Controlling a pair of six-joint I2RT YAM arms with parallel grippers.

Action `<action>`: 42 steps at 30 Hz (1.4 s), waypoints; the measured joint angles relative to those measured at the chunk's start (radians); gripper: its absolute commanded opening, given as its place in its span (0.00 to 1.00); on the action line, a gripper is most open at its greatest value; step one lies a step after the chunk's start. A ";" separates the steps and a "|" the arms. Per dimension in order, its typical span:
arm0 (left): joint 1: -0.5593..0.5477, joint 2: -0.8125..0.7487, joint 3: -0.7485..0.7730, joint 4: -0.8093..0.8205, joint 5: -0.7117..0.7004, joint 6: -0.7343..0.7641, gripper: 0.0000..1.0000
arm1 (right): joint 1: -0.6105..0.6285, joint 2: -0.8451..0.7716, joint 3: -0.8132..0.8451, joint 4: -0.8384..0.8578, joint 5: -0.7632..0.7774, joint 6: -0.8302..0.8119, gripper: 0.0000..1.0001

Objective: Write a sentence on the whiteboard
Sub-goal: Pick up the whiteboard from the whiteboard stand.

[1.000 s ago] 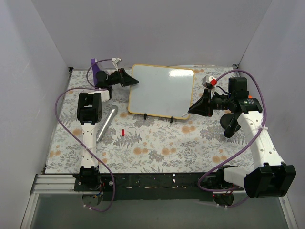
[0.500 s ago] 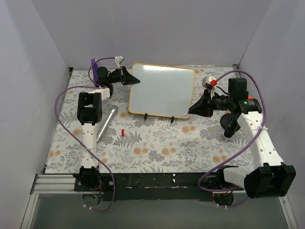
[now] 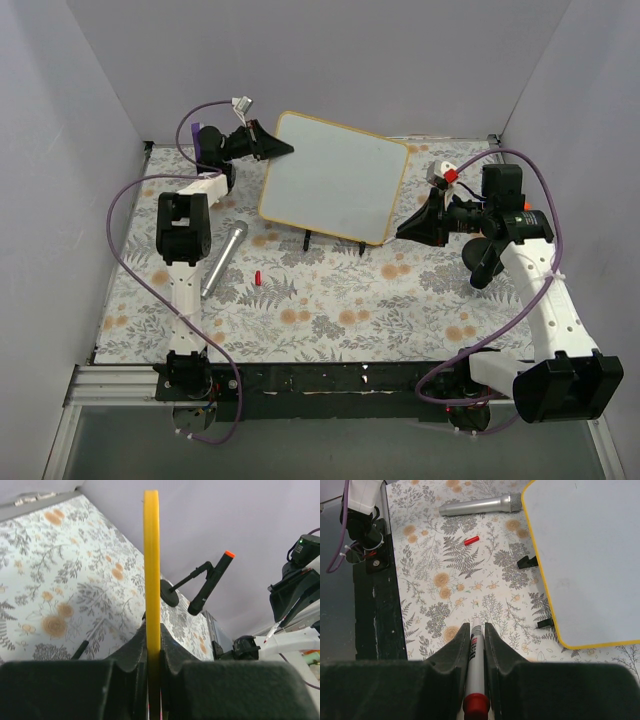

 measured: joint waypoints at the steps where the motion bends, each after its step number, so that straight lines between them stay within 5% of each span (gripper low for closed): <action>1: 0.000 -0.012 0.001 -0.002 -0.006 0.008 0.00 | 0.000 -0.002 0.000 0.000 0.000 0.001 0.01; 26: -0.058 -0.243 -0.084 -0.016 -0.278 0.034 0.00 | 0.000 -0.020 0.067 -0.077 0.005 -0.019 0.01; 32: -0.102 -0.426 -0.283 -0.047 -0.384 0.048 0.00 | 0.000 -0.019 0.212 -0.174 0.008 -0.052 0.01; 42: -0.300 -0.967 -0.848 -0.053 -0.699 0.164 0.00 | 0.000 -0.085 0.241 -0.245 0.035 -0.063 0.01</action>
